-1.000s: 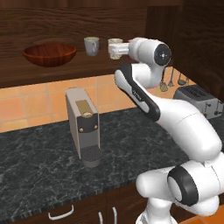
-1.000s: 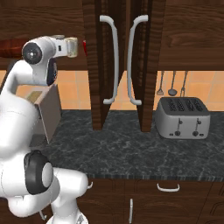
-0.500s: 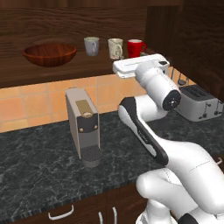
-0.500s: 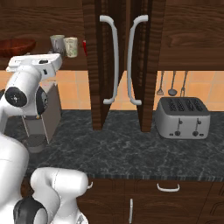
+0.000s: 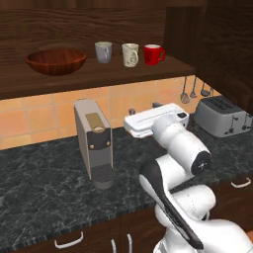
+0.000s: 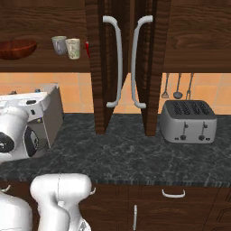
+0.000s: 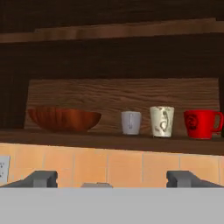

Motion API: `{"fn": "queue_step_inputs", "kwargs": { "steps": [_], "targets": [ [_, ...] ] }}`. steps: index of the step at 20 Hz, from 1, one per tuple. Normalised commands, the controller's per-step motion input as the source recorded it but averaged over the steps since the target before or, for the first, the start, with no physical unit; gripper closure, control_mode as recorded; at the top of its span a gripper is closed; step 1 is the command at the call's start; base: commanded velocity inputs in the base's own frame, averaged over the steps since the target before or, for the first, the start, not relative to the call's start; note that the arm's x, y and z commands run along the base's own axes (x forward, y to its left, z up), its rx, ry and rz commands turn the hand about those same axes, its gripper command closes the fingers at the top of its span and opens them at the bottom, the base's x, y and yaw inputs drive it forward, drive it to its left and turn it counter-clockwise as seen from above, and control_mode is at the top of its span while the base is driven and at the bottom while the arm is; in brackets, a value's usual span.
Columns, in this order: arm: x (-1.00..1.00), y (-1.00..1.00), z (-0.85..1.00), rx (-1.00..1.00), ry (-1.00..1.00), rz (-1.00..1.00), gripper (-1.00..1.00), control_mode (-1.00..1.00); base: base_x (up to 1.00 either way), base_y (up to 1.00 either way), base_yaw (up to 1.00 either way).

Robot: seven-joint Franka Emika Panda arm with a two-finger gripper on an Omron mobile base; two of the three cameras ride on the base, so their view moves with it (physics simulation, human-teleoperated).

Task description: Gather all objects into one cabinet and sort the glasses and bowls to opposite sides.

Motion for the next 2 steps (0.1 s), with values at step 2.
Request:
{"fn": "queue_step_inputs", "kwargs": {
  "steps": [2],
  "targets": [
    [-0.21, 0.23, -0.03, 0.0, 0.1, 0.06, -1.0, -1.0, 0.0, 0.0, 0.0]
  ]
}}
